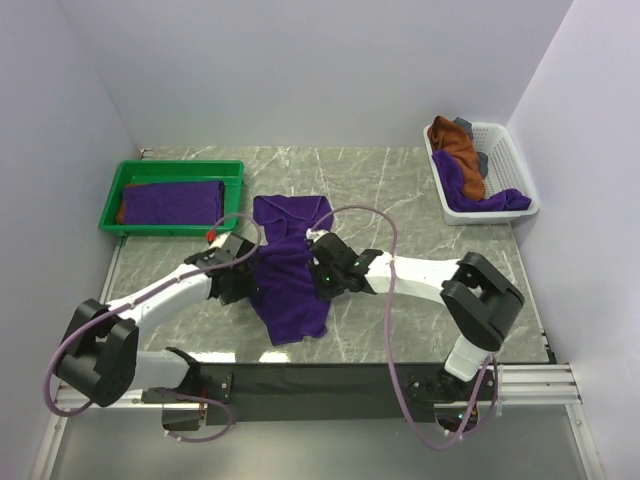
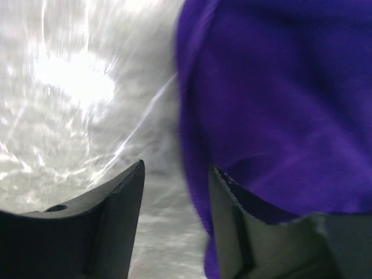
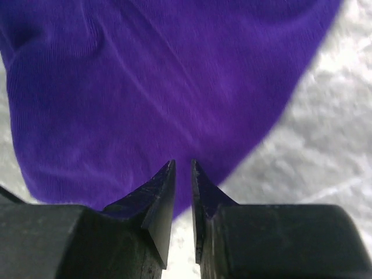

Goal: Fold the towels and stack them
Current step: Flatten out the crumpled towel

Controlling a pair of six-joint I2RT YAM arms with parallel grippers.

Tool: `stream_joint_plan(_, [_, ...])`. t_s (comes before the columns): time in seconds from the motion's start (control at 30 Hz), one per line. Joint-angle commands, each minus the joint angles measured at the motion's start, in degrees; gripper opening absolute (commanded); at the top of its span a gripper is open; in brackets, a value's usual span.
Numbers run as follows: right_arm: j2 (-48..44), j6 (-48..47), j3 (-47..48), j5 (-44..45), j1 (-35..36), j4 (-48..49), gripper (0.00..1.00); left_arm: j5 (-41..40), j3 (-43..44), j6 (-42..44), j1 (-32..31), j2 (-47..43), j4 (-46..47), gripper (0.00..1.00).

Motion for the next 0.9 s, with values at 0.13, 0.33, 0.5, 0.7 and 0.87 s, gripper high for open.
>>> stream_joint_plan(0.13, [5.0,-0.41,2.11,-0.24,-4.03,2.88,0.21,-1.07,-2.5,-4.28,-0.98,5.45,7.7,0.39])
stream_joint_plan(0.33, [2.19,0.99,-2.1,0.9,-12.74,0.42,0.2,-6.24,6.1,-2.08,-0.98,18.27,6.39,0.17])
stream_joint_plan(0.5, [-1.94,0.99,-4.4,1.52,-21.88,-1.16,0.2,-9.06,20.6,3.01,-0.89,27.69,2.87,0.15])
stream_joint_plan(0.7, [-8.78,-0.59,-4.22,3.08,-23.38,-0.65,0.23,-14.07,34.76,10.48,-0.98,33.42,-0.21,0.25])
stream_joint_plan(0.87, [-13.1,-0.06,-5.19,1.78,-23.56,-0.99,0.38,-11.45,35.4,10.59,-1.06,28.95,-2.05,0.55])
